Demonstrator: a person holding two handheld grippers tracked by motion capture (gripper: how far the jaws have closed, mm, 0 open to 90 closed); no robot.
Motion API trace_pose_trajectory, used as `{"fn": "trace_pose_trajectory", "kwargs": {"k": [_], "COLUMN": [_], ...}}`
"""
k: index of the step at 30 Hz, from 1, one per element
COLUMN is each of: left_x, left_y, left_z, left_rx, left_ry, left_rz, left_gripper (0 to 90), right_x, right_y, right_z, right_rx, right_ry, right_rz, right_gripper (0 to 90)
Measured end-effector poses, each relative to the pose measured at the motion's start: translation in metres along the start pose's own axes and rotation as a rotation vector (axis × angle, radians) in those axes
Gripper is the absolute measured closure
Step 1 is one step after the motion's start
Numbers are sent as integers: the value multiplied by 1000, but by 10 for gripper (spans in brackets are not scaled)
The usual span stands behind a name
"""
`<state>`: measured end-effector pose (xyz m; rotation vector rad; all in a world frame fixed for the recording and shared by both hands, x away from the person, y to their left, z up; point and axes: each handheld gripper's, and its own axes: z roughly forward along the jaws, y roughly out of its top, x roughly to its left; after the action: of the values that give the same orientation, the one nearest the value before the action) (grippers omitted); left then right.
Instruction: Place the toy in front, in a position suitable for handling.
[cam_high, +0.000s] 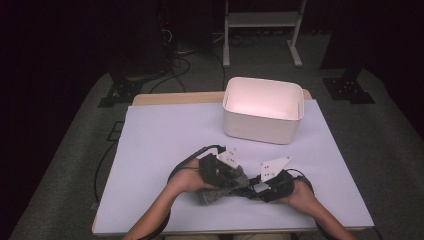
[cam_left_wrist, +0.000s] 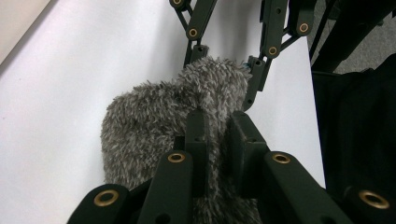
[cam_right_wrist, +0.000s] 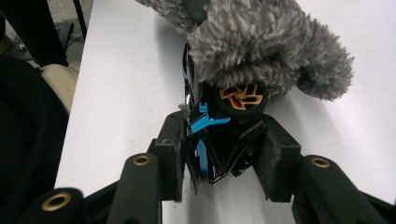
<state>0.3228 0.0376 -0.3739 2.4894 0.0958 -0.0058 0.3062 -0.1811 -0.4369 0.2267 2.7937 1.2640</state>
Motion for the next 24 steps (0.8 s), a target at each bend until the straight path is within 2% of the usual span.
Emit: {"fn": "trace_pose_trajectory", "kwargs": {"k": [2, 8, 9, 11, 16, 21, 24], "left_x": [-2, -9, -10, -10, -7, -2, 1], "left_y": [5, 28, 31, 32, 22, -2, -19], "left_z": [3, 19, 21, 22, 13, -5, -18], "left_rx": [8, 6, 18, 23, 29, 47, 23], "left_ry": [2, -31, -31, -30, -12, 30, 42], "left_rz": [16, 74, 86, 88, 72, 28, -10], "left_gripper": [794, 791, 791, 791, 791, 791, 791], "right_x": [0, 0, 0, 0, 0, 0, 0], "right_y": [0, 0, 0, 0, 0, 0, 0], "right_z": [0, 0, 0, 0, 0, 0, 0], "right_rx": [1, -1, 0, 0, -1, 0, 1], "right_ry": [1, 0, -1, 0, -1, -3, -3], "right_rz": [1, -2, -2, 1, -1, -6, -5], "right_gripper": [566, 566, 567, 566, 566, 567, 566]}}
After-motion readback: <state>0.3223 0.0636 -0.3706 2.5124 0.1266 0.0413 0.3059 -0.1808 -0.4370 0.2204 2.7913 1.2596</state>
